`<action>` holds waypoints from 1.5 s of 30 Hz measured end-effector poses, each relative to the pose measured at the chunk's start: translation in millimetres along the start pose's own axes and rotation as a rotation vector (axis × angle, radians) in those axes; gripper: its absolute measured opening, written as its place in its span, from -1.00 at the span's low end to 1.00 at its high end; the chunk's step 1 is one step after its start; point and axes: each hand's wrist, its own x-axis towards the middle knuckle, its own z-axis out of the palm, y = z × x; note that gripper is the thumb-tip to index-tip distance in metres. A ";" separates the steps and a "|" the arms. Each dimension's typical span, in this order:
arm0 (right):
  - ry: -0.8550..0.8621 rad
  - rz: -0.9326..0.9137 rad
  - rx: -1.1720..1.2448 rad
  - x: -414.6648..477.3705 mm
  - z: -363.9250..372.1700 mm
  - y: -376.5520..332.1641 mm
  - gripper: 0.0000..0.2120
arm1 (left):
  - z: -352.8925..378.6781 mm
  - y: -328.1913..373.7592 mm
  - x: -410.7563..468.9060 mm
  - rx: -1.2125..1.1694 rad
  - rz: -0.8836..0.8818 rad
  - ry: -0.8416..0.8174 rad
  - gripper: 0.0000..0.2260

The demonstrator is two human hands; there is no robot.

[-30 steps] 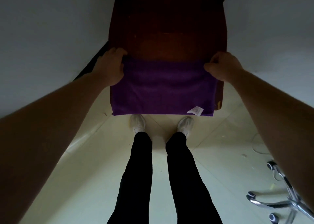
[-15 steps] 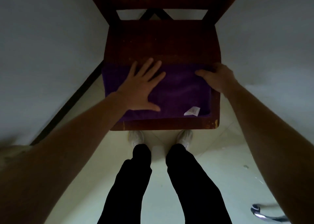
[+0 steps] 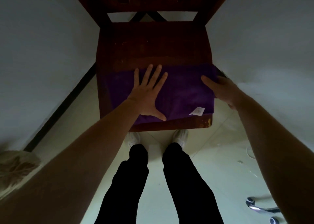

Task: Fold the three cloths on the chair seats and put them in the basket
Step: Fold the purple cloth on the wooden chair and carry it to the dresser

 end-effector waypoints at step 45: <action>0.112 -0.218 -0.254 -11.9 170.0 -41.1 -0.58 | -29.2 -97.7 -79.7 -0.741 -0.680 0.403 -0.73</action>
